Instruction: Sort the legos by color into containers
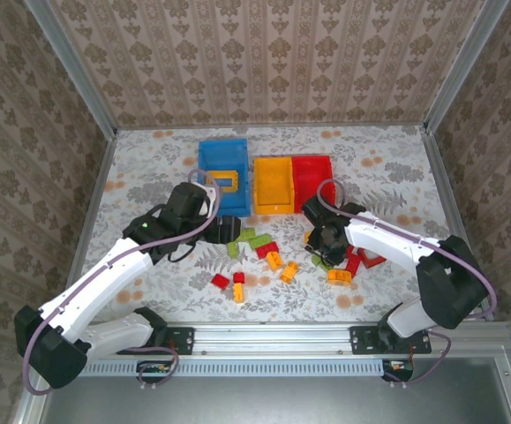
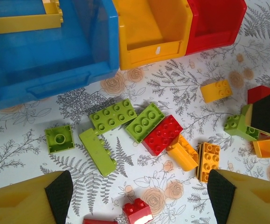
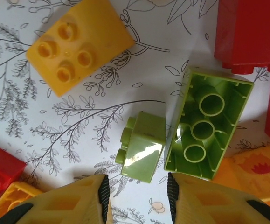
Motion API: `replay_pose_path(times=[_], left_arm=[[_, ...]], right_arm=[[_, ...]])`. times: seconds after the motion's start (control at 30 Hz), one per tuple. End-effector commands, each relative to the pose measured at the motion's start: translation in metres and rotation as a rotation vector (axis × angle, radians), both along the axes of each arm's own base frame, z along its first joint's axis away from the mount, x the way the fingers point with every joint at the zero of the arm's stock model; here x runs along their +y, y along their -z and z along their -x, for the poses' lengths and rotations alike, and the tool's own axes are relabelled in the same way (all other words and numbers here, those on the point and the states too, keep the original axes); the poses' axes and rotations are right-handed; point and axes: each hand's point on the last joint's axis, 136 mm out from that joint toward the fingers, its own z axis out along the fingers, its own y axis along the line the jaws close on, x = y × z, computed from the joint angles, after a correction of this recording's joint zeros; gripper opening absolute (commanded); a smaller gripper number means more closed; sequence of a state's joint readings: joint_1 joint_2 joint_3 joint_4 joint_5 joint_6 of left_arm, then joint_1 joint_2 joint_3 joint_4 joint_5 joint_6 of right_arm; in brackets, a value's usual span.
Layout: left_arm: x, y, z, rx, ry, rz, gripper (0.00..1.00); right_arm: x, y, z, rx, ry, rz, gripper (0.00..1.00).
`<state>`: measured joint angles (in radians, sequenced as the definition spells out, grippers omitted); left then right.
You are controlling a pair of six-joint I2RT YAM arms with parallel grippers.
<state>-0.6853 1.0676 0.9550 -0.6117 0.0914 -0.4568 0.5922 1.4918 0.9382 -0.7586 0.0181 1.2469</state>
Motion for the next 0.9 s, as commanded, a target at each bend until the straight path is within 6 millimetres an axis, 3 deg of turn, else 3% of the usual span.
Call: replay_pose_path(times=[0.0,0.17,0.43,0.63,0.87], left_arm=[[-0.003,0.002,0.001,0.010,0.008,0.023,0.79],[-0.006,-0.002,0.004,0.003,0.026,0.050,0.79],[-0.031,-0.016,0.018,0.014,0.145,0.199,0.78],[-0.033,-0.016,0.020,0.021,0.157,0.205,0.78],[-0.034,-0.014,0.019,0.025,0.156,0.200,0.78]], right_arm=[[0.002,0.010,0.005,0.040,0.029,-0.002,0.41],[0.003,0.014,0.002,0.051,0.030,0.012,0.40],[0.007,0.019,-0.006,0.058,0.025,0.012,0.36],[0.014,0.022,-0.010,0.069,0.012,0.004,0.31],[0.016,0.025,-0.010,0.096,-0.014,0.013,0.31]])
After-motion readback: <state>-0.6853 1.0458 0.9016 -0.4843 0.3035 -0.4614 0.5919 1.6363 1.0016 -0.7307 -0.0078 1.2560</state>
